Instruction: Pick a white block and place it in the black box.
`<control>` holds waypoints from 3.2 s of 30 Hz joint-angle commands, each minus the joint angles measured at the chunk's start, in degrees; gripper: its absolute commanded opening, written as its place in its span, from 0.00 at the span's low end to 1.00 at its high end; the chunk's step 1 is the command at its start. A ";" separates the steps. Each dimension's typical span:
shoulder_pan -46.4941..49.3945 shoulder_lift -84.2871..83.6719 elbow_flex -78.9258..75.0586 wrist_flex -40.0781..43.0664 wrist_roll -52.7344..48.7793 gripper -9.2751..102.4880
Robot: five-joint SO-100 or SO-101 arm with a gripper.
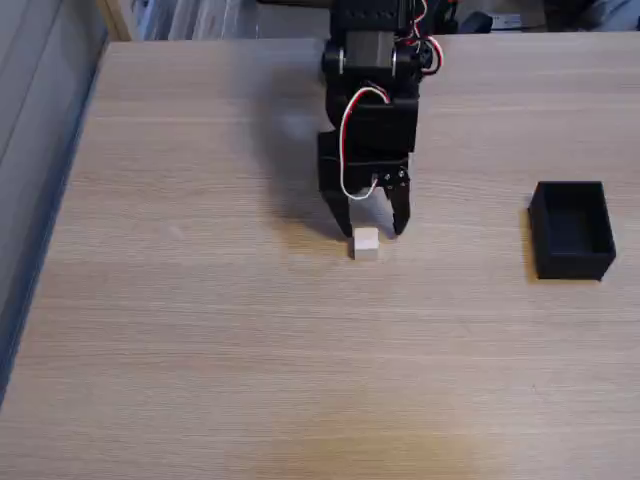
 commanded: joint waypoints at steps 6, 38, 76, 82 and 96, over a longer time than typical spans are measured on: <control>0.97 -4.66 -6.24 -0.26 0.44 0.32; -22.76 26.98 3.87 8.00 8.00 0.08; -40.34 -3.25 -23.64 1.76 20.30 0.24; -37.88 5.71 -14.59 2.11 17.67 0.08; -17.93 56.07 33.49 6.24 4.66 0.08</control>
